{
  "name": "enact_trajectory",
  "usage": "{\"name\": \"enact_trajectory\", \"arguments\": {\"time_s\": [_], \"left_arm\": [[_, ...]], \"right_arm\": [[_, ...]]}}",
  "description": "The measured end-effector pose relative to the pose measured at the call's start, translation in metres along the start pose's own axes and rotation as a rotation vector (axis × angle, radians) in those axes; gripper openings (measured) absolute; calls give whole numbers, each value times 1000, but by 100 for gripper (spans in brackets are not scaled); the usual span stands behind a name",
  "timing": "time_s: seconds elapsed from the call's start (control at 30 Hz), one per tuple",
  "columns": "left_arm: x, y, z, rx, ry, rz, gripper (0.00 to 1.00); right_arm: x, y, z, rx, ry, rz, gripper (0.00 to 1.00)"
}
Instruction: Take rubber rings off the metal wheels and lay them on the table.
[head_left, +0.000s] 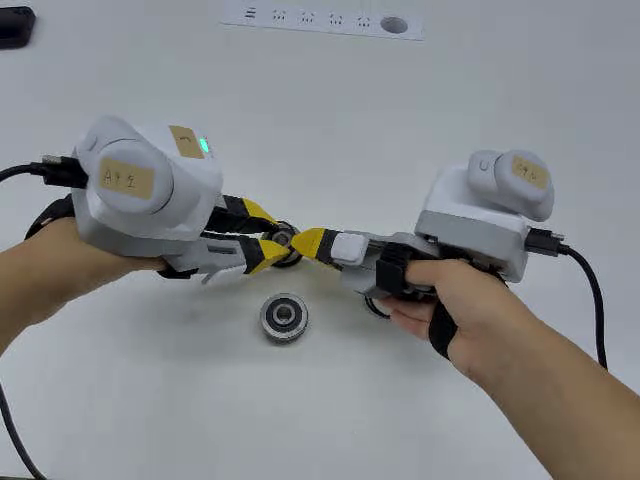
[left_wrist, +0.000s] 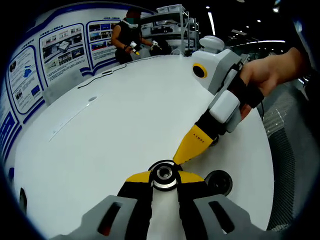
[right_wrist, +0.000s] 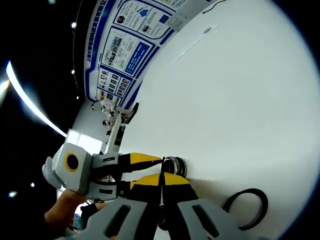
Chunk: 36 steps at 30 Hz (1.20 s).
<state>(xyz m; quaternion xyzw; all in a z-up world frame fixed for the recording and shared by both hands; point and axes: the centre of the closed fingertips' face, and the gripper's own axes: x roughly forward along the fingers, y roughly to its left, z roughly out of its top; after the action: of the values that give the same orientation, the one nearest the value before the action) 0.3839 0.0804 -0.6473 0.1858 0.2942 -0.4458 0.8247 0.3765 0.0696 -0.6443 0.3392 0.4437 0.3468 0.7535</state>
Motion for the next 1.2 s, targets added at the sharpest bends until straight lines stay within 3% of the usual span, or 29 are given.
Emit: {"name": "enact_trajectory", "arguments": {"time_s": [0.4, 0.6, 0.67, 0.97, 1.2], "left_arm": [[-31, 15, -2, -57, -40, 83, 22], [-39, 17, -1, -71, -60, 107, 23], [-40, 18, 1, -80, -69, 113, 24], [-41, 13, 10, -81, -100, 111, 24], [-41, 4, 13, -74, -105, 95, 24]], "right_arm": [[7, 8, -2, 7, -1, 15, 1], [0, 21, 8, 48, -41, 66, 2], [-3, 21, 12, 46, -51, 62, 2], [-36, -2, 22, 100, -111, 26, 2], [-60, -27, 2, 148, -113, -27, 2]]}}
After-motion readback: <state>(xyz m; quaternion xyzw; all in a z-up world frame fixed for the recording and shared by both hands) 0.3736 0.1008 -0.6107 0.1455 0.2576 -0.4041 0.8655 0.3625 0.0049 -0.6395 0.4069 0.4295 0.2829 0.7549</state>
